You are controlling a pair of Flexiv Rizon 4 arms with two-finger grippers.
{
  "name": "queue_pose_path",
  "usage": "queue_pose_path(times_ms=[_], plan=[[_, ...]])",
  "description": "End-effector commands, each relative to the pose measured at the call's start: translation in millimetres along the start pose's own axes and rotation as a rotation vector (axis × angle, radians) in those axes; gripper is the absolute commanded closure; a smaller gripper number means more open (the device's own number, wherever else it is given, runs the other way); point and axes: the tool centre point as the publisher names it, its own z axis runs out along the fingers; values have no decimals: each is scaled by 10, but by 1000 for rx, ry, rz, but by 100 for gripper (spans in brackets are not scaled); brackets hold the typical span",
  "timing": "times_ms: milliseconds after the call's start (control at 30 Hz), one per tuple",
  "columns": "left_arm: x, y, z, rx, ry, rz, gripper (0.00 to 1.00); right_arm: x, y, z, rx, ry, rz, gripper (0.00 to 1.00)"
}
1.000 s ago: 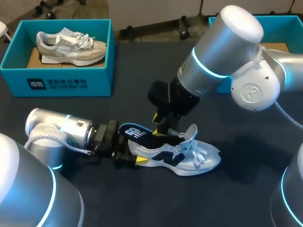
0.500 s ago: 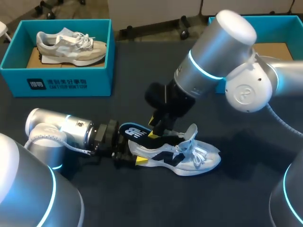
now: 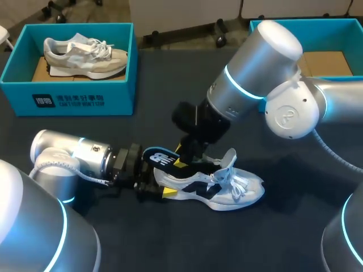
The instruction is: Take the shoe out of the shoebox, open the shoe tongue, remove and reinsert the insole, then place the shoe into the shoebox
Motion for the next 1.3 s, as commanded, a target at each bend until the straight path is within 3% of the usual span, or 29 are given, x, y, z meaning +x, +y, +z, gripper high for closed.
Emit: queue_pose_path(times_ms=[33, 333, 567, 633, 733, 933, 1167, 1300], plan=[[-8, 23, 9, 0, -1, 0, 100, 16, -33, 52, -13, -3, 10, 62], [-8, 23, 9, 0, -1, 0, 100, 34, -71, 80, -30, -1, 42, 65], [-8, 23, 9, 0, -1, 0, 100, -16, -55, 154, -49, 15, 48, 74], [-8, 23, 9, 0, -1, 0, 100, -23, -56, 166, -54, 19, 48, 79], [-8, 23, 9, 0, -1, 0, 100, -25, -55, 174, -64, 26, 48, 100], [-8, 23, 9, 0, -1, 0, 100, -18, -1, 148, -89, 42, 4, 100], [-8, 23, 9, 0, -1, 0, 100, -28, 203, -86, -69, 58, -57, 100], [-8, 23, 9, 0, -1, 0, 100, -36, 356, -235, -126, 87, -106, 100]])
